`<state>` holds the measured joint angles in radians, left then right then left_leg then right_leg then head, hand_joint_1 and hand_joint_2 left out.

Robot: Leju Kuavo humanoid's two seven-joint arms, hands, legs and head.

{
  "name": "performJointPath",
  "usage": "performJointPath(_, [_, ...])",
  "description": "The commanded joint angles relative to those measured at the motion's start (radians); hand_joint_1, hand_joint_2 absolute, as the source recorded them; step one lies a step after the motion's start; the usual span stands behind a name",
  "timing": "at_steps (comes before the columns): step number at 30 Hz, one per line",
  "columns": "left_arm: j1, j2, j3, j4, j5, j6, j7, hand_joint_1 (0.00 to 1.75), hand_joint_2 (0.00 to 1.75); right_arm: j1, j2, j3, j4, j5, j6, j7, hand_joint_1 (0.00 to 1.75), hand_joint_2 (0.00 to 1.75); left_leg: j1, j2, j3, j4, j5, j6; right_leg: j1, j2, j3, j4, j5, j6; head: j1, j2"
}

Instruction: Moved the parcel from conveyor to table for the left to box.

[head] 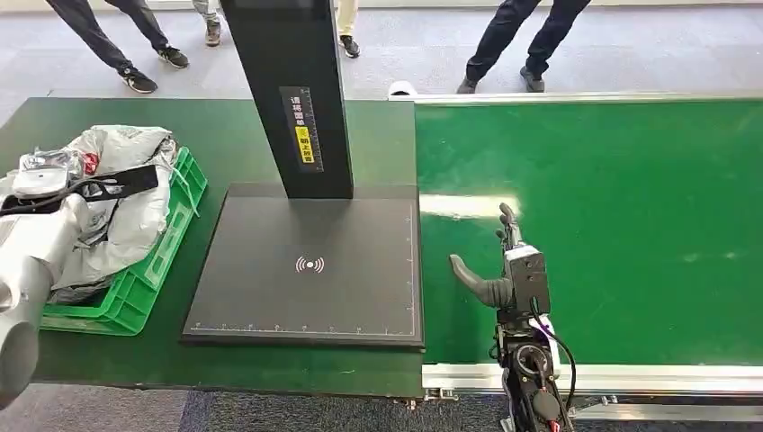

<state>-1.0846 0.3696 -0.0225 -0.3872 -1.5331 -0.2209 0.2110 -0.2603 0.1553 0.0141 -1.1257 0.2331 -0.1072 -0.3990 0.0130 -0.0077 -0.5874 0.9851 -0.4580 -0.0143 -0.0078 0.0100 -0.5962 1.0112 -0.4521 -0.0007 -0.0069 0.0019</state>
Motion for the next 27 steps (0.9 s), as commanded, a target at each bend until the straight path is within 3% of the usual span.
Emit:
performJointPath(1, [-0.019,-0.032,-0.04,0.047,0.024,-0.032,-0.017,0.0,1.75,-0.023,-0.009,-0.01,0.072,-0.002,0.008,-0.001,0.0,1.75,0.0,-0.001,0.002,-0.001,0.0,0.001,0.001,-0.003,0.003,-0.002,0.0,0.0,0.0,0.0])
performJointPath(12, [-0.014,-0.024,-0.046,0.027,0.039,0.012,-0.007,0.0,1.75,-0.019,-0.008,-0.01,0.075,-0.001,0.01,-0.001,0.0,1.75,0.0,-0.001,0.002,-0.001,0.0,0.001,0.001,-0.002,0.003,-0.002,0.0,0.0,0.0,0.0])
performJointPath(18, [0.01,-0.001,-0.062,-0.013,0.097,0.131,-0.007,0.0,1.75,-0.013,-0.015,-0.011,0.071,0.0,0.015,-0.002,0.0,1.75,0.0,0.0,0.002,-0.001,0.0,0.001,0.001,-0.001,0.003,-0.002,0.0,0.0,0.0,0.0])
performJointPath(26, [0.1,0.017,-0.018,-0.165,0.17,0.484,-0.003,0.0,1.75,0.023,-0.011,-0.014,0.028,0.001,0.021,-0.001,0.0,1.75,0.0,0.0,0.001,0.0,0.0,0.0,0.001,-0.001,0.001,-0.001,0.0,0.0,0.0,0.0])
performJointPath(27, [0.128,0.024,0.004,-0.23,0.192,0.642,-0.016,0.0,1.75,0.025,-0.007,-0.014,0.02,0.002,0.02,-0.001,0.0,1.75,0.0,0.0,0.002,-0.001,-0.001,0.001,0.001,-0.001,0.003,-0.002,0.0,0.0,0.0,0.0])
